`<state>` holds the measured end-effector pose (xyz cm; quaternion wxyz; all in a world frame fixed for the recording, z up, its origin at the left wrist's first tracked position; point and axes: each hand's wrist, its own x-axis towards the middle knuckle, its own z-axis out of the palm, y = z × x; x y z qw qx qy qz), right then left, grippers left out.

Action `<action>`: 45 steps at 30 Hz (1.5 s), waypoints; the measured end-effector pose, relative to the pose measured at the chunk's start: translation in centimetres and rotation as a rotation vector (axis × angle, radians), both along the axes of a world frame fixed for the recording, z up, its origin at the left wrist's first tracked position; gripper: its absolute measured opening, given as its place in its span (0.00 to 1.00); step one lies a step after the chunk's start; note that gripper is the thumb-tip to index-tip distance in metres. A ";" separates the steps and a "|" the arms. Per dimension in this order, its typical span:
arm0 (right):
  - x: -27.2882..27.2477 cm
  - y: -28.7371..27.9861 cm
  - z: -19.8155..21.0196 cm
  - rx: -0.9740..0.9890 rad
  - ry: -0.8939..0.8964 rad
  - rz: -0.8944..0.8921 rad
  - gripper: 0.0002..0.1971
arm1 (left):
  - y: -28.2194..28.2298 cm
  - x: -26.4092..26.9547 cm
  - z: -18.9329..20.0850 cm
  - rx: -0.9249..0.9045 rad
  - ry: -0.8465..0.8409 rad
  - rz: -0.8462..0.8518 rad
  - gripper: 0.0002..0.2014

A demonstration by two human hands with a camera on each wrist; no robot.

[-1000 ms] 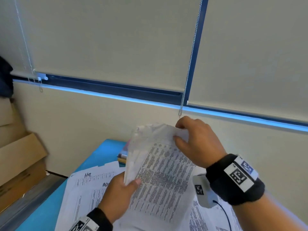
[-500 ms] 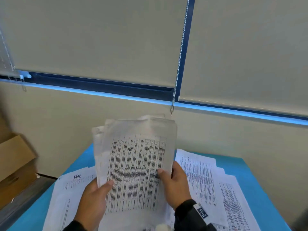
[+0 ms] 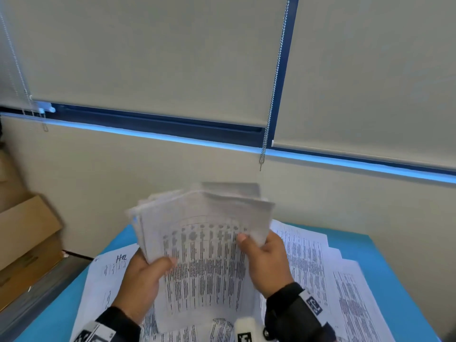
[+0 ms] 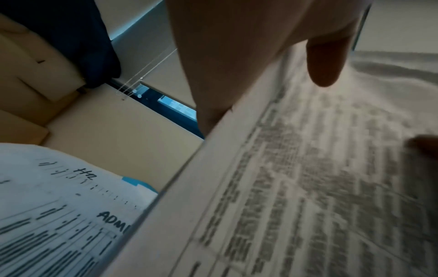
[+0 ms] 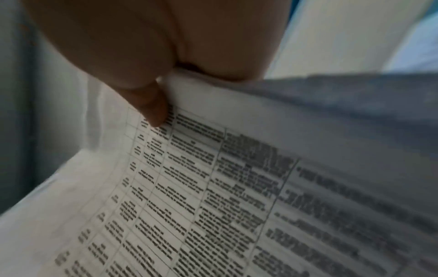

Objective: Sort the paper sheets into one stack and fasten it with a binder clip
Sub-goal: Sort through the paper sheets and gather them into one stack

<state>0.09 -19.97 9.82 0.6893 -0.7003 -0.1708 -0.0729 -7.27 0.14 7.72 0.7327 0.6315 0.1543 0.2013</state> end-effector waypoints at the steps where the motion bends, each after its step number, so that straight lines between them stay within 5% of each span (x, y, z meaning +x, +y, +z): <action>1: 0.4 -0.1 0.0 0.102 0.047 -0.033 0.04 | 0.6 0.2 -0.4 0.017 0.014 0.035 0.23; 5: 1.3 -0.8 0.2 0.669 0.340 0.055 0.10 | 2.3 -0.1 -1.7 -0.159 0.065 0.168 0.27; 9: 1.2 -0.4 -1.4 0.814 0.472 0.181 0.18 | 2.1 -0.5 -2.6 -0.509 0.084 -0.041 0.22; 14: 2.6 -3.8 -4.0 0.725 0.452 0.062 0.25 | 4.7 -1.1 -0.7 -0.342 0.010 0.033 0.17; 17: 4.1 -7.4 -4.3 0.380 0.373 -0.001 0.21 | 6.5 -1.8 0.7 -0.130 0.015 0.052 0.14; 20: 4.5 -7.8 -4.3 -0.052 0.223 0.091 0.33 | 7.0 -1.7 0.8 0.011 0.016 0.027 0.14; 22: 4.3 -6.9 -4.2 -0.195 0.151 0.125 0.31 | 6.7 -1.4 0.4 0.052 0.023 0.023 0.14; 28: 4.6 -6.4 -4.5 0.078 0.262 0.163 0.21 | 7.0 -0.7 -1.0 -0.095 -0.023 0.015 0.14; 36: 3.9 -5.6 -7.3 -0.059 0.349 0.120 0.26 | 5.9 -0.8 -5.3 -0.068 0.143 0.050 0.16; 41: 4.5 -5.5 -7.6 0.188 0.345 0.146 0.30 | 6.4 -0.4 -4.5 -0.131 0.051 0.092 0.11; 45: 3.4 -4.9 -8.0 -0.038 0.318 0.168 0.26 | 6.4 -0.5 -5.1 -0.132 0.140 0.059 0.14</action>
